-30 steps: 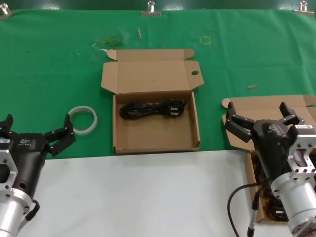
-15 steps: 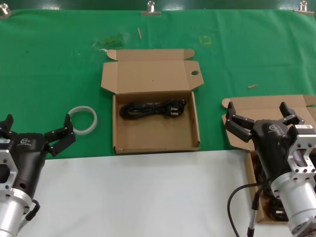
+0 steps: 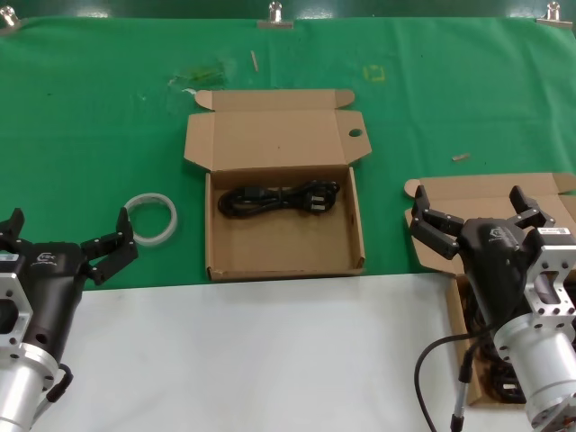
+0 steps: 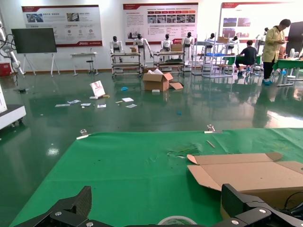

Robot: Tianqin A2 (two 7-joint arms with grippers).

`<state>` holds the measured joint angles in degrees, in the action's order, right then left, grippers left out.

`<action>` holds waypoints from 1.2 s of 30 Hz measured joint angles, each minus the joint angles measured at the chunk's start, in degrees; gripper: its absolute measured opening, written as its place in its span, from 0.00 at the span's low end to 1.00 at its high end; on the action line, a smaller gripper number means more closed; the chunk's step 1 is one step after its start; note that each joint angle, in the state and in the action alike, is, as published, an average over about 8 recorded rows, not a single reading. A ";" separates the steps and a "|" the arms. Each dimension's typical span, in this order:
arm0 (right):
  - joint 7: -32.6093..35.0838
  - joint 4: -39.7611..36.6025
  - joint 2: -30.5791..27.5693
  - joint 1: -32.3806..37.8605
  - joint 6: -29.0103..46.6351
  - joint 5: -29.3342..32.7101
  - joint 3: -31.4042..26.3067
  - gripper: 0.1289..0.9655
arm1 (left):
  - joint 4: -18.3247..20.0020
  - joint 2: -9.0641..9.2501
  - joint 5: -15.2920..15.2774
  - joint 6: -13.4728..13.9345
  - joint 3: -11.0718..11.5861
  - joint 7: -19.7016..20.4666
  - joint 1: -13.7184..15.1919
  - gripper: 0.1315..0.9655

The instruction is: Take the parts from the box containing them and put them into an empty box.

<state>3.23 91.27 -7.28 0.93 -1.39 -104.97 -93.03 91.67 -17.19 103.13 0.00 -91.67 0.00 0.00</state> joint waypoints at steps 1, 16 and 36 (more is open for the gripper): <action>0.00 0.00 0.00 0.00 0.00 0.00 0.00 1.00 | 0.00 0.00 0.00 0.00 0.00 0.00 0.00 1.00; 0.00 0.00 0.00 0.00 0.00 0.00 0.00 1.00 | 0.00 0.00 0.00 0.00 0.00 0.00 0.00 1.00; 0.00 0.00 0.00 0.00 0.00 0.00 0.00 1.00 | 0.00 0.00 0.00 0.00 0.00 0.00 0.00 1.00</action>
<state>3.23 91.27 -7.28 0.93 -1.39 -104.97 -93.03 91.67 -17.19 103.13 0.00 -91.67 0.00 0.00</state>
